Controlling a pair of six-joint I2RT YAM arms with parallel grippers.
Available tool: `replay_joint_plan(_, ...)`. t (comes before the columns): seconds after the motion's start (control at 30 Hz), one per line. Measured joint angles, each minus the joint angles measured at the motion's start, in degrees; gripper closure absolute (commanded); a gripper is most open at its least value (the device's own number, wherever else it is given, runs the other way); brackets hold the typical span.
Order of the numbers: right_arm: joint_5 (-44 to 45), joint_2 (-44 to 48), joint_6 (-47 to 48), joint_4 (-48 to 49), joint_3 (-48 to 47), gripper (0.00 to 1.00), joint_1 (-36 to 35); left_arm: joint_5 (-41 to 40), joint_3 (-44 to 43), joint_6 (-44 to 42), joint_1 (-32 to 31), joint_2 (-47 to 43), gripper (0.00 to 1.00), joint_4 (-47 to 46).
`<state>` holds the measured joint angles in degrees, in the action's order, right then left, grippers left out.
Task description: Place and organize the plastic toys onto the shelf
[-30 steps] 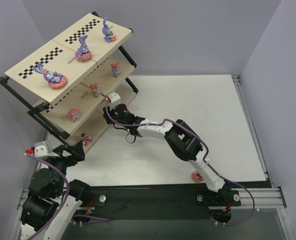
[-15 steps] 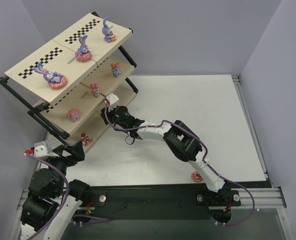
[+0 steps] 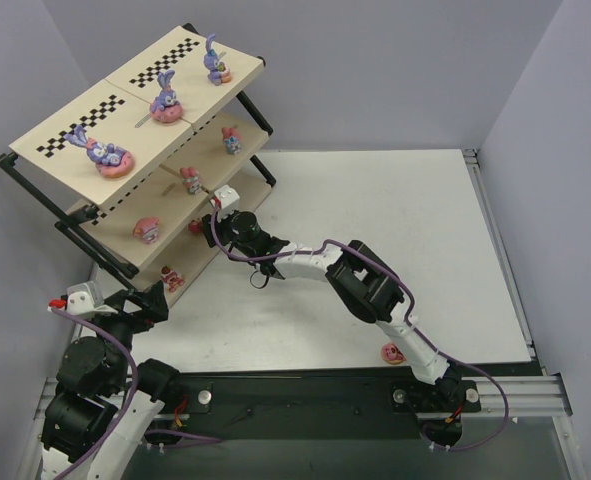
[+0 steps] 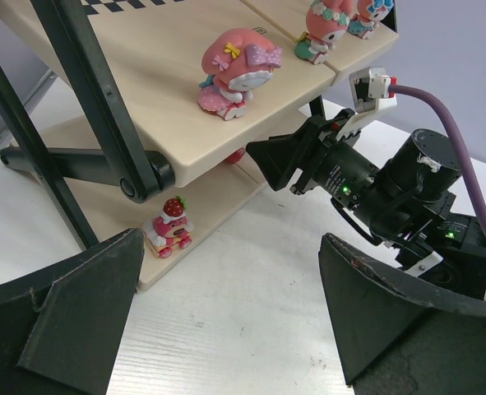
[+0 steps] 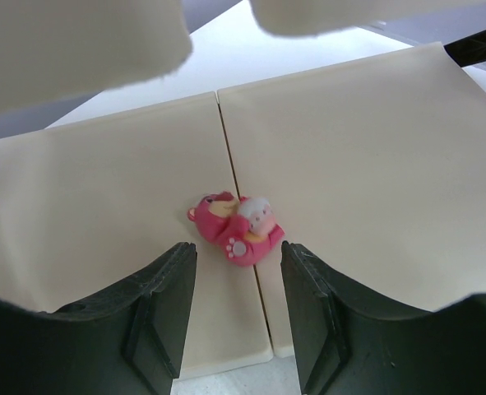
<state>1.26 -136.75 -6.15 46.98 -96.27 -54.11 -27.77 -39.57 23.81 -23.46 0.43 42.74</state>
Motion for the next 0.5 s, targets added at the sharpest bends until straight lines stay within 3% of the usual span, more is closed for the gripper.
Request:
replay_joint_plan(0.23, 0.9, 0.0, -1.9, 1.6, 1.3, 0.56, 0.0, -0.1, 0.0, 0.0, 0.0, 0.0, 0.03, 0.0)
replay_joint_plan(0.5, 1.1, 0.0, -13.1, 0.8, 2.1, 0.5, 0.9, -0.1, 0.0, 0.0, 0.0, 0.0, 0.03, 0.0)
